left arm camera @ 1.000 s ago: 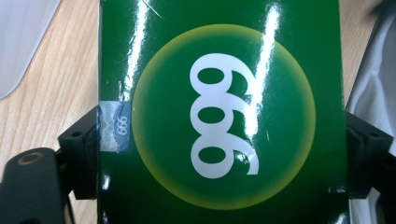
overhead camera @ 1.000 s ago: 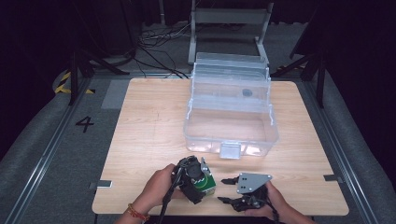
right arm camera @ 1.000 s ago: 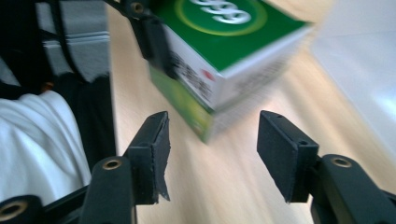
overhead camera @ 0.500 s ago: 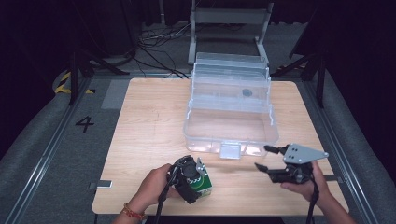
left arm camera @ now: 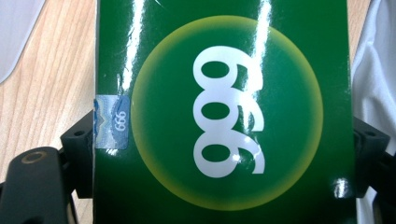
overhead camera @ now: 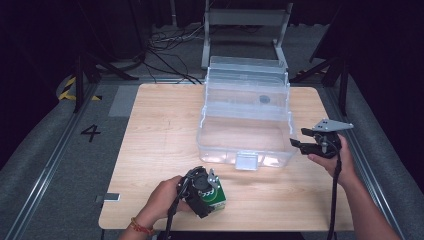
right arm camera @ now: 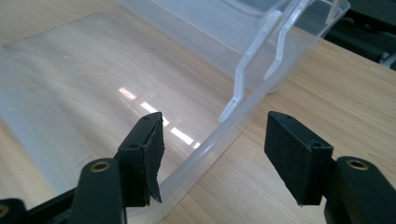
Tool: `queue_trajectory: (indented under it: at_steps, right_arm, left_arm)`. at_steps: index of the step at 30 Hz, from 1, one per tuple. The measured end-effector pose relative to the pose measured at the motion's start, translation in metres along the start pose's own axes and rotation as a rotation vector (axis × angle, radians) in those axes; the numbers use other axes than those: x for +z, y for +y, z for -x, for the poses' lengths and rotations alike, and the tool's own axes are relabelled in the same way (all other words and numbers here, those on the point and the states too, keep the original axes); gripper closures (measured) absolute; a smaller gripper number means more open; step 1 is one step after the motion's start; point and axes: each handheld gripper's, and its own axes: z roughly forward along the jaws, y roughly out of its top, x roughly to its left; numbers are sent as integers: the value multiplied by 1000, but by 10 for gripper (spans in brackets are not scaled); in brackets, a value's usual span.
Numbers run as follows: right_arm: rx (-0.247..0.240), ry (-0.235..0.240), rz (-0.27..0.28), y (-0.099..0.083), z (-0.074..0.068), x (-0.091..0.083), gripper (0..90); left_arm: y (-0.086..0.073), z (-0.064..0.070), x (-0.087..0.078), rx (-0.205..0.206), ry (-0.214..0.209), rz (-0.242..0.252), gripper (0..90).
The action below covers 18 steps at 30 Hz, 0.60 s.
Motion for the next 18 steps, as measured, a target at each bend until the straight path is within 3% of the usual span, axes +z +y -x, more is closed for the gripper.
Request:
queue_trajectory:
  at_steps: [3, 6, 8, 18]
  right_arm:
    - [31, 11, -7, -1, 5, 10, 369]
    - [10, 12, -50, 2, 3, 18, 392]
    - [35, 42, -59, 0, 4, 24, 408]
    - [51, 81, -84, 1, -1, 29, 434]
  left_arm:
    - [0, 0, 0, -4, 0, -4, 150]
    - [1, 0, 0, 9, 3, -13, 152]
    - [2, 0, 0, 6, 6, -23, 153]
    - [2, 1, 0, 12, 4, -27, 155]
